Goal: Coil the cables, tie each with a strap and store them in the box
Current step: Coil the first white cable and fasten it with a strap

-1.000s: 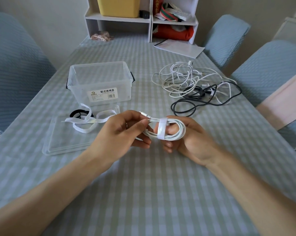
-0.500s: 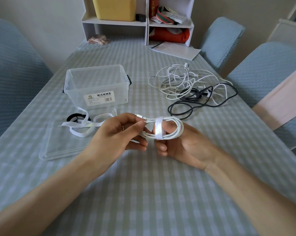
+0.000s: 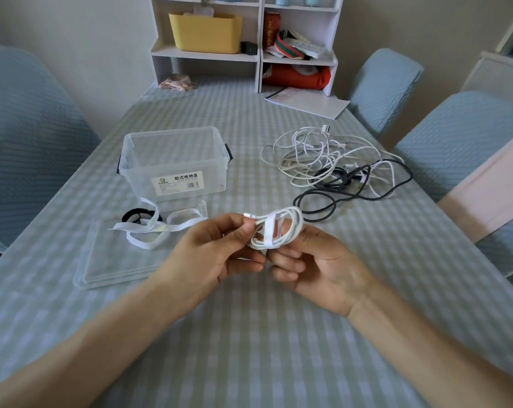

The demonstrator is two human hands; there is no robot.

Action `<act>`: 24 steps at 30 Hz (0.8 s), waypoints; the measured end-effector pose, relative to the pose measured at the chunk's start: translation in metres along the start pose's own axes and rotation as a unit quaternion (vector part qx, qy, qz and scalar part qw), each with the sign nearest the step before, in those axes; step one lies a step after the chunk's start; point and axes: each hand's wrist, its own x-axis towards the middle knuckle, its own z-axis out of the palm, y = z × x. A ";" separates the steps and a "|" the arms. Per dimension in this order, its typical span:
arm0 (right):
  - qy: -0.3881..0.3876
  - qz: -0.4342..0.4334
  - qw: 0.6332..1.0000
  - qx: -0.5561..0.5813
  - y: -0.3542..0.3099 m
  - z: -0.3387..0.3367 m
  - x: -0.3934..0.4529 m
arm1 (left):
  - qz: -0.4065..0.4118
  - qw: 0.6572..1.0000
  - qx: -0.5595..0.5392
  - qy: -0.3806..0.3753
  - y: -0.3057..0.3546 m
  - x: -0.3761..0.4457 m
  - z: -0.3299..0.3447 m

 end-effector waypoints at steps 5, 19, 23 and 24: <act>0.143 -0.068 0.981 -0.114 -0.009 0.003 0.005 | 0.064 0.982 0.157 0.086 0.000 0.000 -0.005; 0.282 -0.064 0.819 -0.496 -0.006 0.012 0.002 | 0.139 0.936 0.302 0.113 -0.002 0.001 -0.014; 0.282 -0.025 0.791 -0.542 -0.007 0.015 0.002 | 0.141 0.938 0.295 0.118 -0.004 0.001 -0.015; 0.279 -0.025 0.788 -0.548 -0.007 0.015 0.002 | 0.143 0.937 0.296 0.116 -0.005 0.000 -0.013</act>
